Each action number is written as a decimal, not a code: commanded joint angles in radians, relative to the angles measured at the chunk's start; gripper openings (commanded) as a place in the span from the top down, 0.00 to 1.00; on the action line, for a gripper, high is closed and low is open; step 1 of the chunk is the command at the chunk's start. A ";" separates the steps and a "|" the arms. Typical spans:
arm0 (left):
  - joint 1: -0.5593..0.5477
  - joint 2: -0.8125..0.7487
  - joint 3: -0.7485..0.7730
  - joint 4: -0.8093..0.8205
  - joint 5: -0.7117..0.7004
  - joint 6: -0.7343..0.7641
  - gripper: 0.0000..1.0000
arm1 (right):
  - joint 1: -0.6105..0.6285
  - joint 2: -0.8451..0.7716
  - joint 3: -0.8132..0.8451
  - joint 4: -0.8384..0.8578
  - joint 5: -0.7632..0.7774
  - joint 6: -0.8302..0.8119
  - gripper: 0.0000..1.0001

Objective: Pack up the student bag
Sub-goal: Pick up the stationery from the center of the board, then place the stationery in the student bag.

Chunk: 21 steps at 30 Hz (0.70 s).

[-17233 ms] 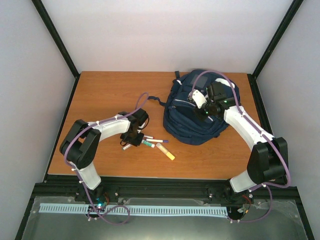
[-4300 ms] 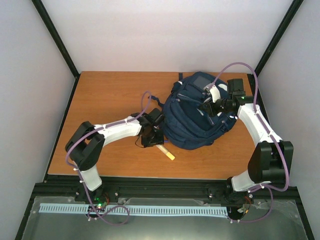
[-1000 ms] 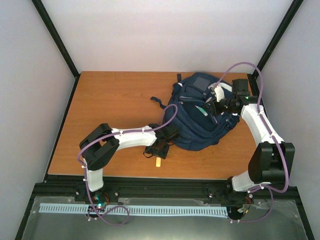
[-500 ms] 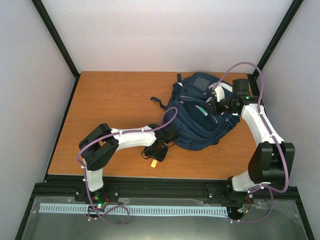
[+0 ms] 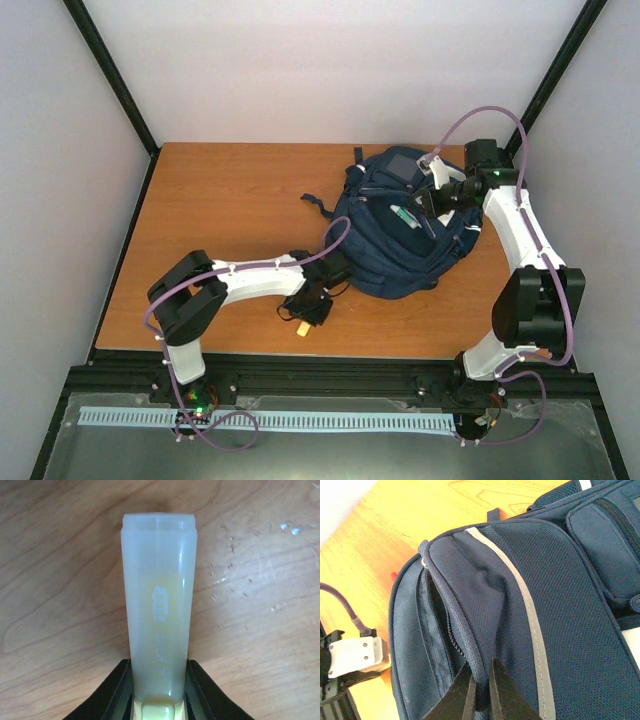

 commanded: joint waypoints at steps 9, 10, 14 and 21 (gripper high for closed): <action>-0.013 -0.305 0.063 0.040 0.191 0.160 0.92 | 0.001 0.027 0.192 -0.143 0.065 -0.023 0.97; -0.011 -0.309 0.090 0.056 0.213 0.173 0.92 | 0.005 0.028 0.205 -0.156 0.064 -0.021 0.97; 0.000 -0.248 0.224 0.153 0.303 0.162 0.93 | 0.029 0.029 0.233 -0.178 0.063 -0.007 0.97; 0.088 0.029 0.564 0.212 0.450 -0.054 0.92 | 0.043 0.041 0.305 -0.201 0.056 0.017 0.97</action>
